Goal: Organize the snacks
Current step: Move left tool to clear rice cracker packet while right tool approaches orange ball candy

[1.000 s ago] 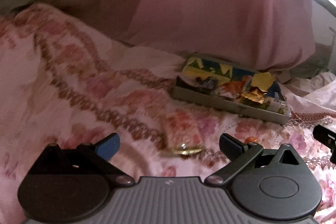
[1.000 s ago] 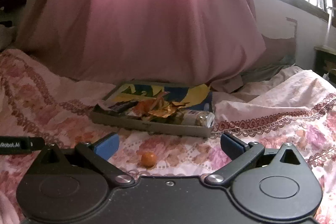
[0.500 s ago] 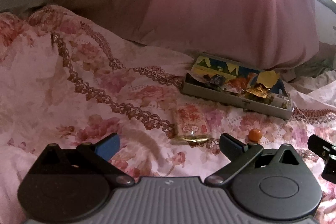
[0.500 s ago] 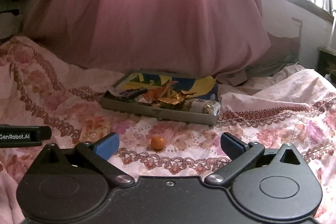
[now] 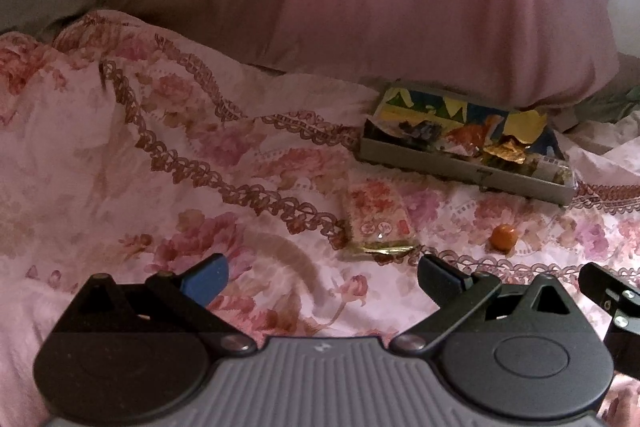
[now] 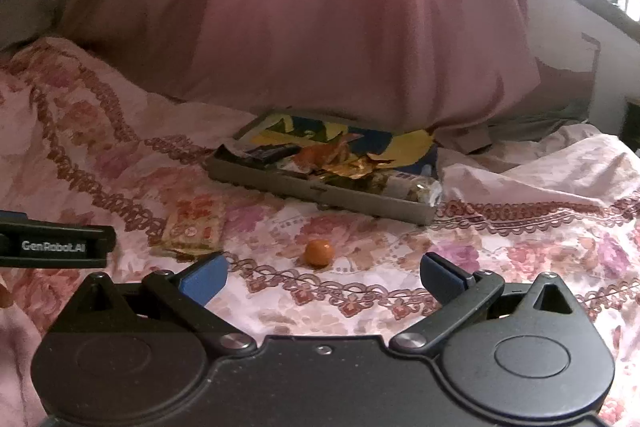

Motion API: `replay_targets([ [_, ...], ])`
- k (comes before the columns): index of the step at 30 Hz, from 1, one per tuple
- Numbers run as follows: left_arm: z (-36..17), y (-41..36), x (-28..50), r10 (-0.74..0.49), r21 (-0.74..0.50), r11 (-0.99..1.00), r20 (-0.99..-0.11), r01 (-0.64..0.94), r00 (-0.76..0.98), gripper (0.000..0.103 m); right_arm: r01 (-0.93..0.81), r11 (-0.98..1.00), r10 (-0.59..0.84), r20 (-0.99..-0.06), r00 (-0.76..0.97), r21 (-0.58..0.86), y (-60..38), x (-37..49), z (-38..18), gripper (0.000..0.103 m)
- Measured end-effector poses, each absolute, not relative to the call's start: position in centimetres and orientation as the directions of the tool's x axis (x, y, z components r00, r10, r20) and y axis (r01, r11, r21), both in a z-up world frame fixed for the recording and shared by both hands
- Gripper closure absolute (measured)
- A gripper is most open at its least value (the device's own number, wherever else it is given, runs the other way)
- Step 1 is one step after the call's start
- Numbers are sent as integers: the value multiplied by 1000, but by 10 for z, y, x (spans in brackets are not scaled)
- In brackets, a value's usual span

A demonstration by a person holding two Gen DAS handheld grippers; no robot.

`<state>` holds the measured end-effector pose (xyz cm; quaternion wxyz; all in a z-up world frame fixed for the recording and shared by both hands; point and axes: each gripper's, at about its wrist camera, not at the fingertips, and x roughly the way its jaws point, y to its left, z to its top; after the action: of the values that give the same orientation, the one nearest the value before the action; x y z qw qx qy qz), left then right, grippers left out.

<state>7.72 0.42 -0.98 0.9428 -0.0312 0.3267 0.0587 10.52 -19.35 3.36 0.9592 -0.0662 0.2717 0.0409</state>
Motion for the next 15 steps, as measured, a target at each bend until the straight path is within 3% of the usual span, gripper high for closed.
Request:
replay_targets([
  [15, -23, 14, 116, 64, -36, 990, -741, -135, 669, 0, -230, 968, 110, -648, 754, -103, -193, 153, 24, 1],
])
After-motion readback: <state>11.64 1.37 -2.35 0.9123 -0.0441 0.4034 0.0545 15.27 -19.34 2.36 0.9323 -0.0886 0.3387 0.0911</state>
